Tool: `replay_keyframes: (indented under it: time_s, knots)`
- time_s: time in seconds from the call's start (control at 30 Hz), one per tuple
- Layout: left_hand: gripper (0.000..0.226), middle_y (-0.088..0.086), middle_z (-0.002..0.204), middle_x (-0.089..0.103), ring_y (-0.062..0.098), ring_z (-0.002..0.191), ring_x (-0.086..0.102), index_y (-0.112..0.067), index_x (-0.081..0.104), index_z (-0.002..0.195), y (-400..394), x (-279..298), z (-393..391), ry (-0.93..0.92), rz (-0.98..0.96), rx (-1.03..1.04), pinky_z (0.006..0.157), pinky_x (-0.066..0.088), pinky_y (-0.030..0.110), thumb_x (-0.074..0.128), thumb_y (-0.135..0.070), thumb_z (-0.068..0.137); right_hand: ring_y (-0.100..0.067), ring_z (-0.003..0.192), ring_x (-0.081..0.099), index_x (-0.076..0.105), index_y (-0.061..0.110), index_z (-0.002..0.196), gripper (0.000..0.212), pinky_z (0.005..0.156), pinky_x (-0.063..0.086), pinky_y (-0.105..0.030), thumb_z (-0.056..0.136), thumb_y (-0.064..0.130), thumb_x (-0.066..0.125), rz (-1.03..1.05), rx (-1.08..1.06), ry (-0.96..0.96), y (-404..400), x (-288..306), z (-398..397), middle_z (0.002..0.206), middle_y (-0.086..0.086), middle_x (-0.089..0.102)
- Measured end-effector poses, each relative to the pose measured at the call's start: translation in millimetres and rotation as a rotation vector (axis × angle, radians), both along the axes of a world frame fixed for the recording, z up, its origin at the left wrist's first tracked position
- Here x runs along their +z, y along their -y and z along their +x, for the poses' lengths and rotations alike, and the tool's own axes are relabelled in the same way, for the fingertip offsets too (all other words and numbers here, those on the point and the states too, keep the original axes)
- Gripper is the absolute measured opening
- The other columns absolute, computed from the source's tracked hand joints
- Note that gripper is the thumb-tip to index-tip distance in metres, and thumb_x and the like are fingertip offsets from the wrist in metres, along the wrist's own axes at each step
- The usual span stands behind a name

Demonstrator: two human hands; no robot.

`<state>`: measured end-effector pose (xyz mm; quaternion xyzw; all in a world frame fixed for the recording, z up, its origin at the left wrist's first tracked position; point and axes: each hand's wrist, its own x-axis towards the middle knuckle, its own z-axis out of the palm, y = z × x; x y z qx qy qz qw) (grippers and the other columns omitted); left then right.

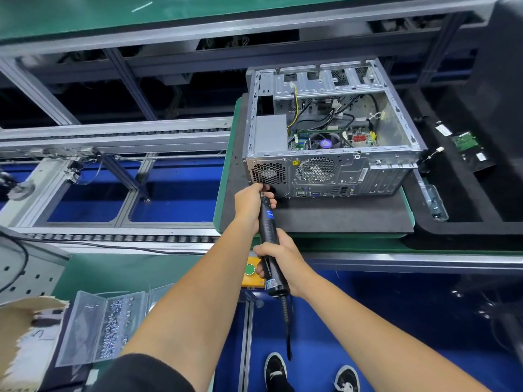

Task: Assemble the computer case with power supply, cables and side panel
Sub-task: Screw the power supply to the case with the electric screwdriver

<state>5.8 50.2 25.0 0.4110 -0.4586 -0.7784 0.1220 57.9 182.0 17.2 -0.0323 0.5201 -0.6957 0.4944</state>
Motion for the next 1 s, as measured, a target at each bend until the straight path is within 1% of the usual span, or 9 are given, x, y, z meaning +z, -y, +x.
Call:
replay_keyframes:
  time_s: [0.17, 0.33, 0.57, 0.8, 1.0]
  knots:
    - [0.018, 0.008, 0.056, 0.06, 0.018, 0.044, 0.054, -0.002, 0.061, 0.084, 2.3, -1.9, 1.5, -0.022, 0.017, -0.008, 0.042, 0.048, 0.023, 0.048, -0.011, 0.094, -0.021, 0.051, 0.056, 0.047, 0.01, 0.113, 0.041, 0.047, 0.049, -0.029, 0.078, 0.006, 0.067, -0.001, -0.016, -0.019, 2.1, -2.8, 3.2, 0.079, -0.014, 0.054]
    - [0.019, 0.009, 0.057, 0.059, 0.019, 0.047, 0.053, -0.001, 0.063, 0.085, 4.9, -4.6, 2.9, -0.02, 0.014, 0.016, 0.043, 0.048, 0.025, 0.049, -0.012, 0.094, -0.019, 0.052, 0.057, 0.046, 0.01, 0.118, 0.048, 0.048, 0.049, -0.03, 0.076, 0.008, 0.068, 0.01, -0.001, -0.033, 3.6, -2.8, 3.2, 0.078, -0.013, 0.054]
    - [0.018, 0.011, 0.057, 0.059, 0.019, 0.046, 0.053, -0.001, 0.062, 0.086, 7.0, -7.8, 2.8, -0.001, 0.019, 0.018, 0.043, 0.048, 0.024, 0.05, -0.011, 0.093, -0.019, 0.051, 0.058, 0.048, 0.011, 0.116, 0.047, 0.048, 0.05, -0.029, 0.075, 0.009, 0.07, 0.027, -0.005, -0.033, 5.1, -5.6, 3.8, 0.076, -0.012, 0.055]
    - [0.019, 0.008, 0.055, 0.059, 0.018, 0.045, 0.054, -0.001, 0.062, 0.086, 9.0, -11.0, 3.2, -0.016, 0.028, -0.011, 0.043, 0.048, 0.024, 0.049, -0.012, 0.093, -0.019, 0.054, 0.059, 0.046, 0.009, 0.119, 0.041, 0.051, 0.052, -0.031, 0.085, 0.005, 0.069, 0.034, -0.002, -0.036, 6.1, -7.4, 3.8, 0.078, -0.012, 0.057]
    - [0.017, 0.009, 0.054, 0.057, 0.02, 0.044, 0.053, -0.001, 0.059, 0.085, 9.2, -10.5, 4.1, -0.025, 0.061, -0.011, 0.041, 0.046, 0.024, 0.049, -0.013, 0.093, -0.019, 0.054, 0.059, 0.046, 0.01, 0.121, 0.04, 0.052, 0.053, -0.03, 0.087, 0.003, 0.067, 0.043, 0.01, -0.042, 7.0, -6.4, 4.3, 0.077, -0.012, 0.058]
